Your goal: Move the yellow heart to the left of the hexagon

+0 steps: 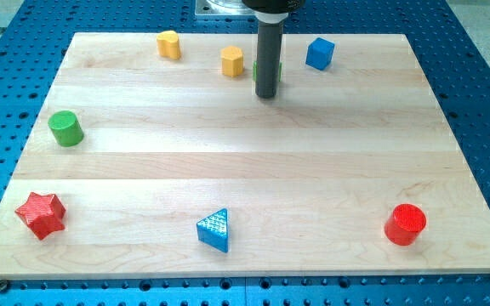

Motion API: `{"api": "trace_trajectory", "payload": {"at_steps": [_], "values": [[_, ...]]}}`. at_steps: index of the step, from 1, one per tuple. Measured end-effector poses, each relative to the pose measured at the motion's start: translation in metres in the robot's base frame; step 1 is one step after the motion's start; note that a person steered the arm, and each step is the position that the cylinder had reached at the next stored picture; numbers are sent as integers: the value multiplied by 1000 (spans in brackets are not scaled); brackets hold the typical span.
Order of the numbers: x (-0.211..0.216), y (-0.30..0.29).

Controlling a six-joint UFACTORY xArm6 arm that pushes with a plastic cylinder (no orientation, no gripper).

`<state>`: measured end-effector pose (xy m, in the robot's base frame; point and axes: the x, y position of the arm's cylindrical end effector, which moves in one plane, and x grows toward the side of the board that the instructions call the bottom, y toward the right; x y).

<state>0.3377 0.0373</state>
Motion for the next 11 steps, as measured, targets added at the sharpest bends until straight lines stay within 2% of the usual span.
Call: {"api": "trace_trajectory", "payload": {"at_steps": [1, 3, 4, 5, 6, 7, 8, 9, 10, 11], "values": [[21, -3], [4, -55], [-5, -40], [-15, -150], [-47, -239], [-116, -224], [-141, -179], [-132, -126], [-144, -132], [-145, -180]]}}
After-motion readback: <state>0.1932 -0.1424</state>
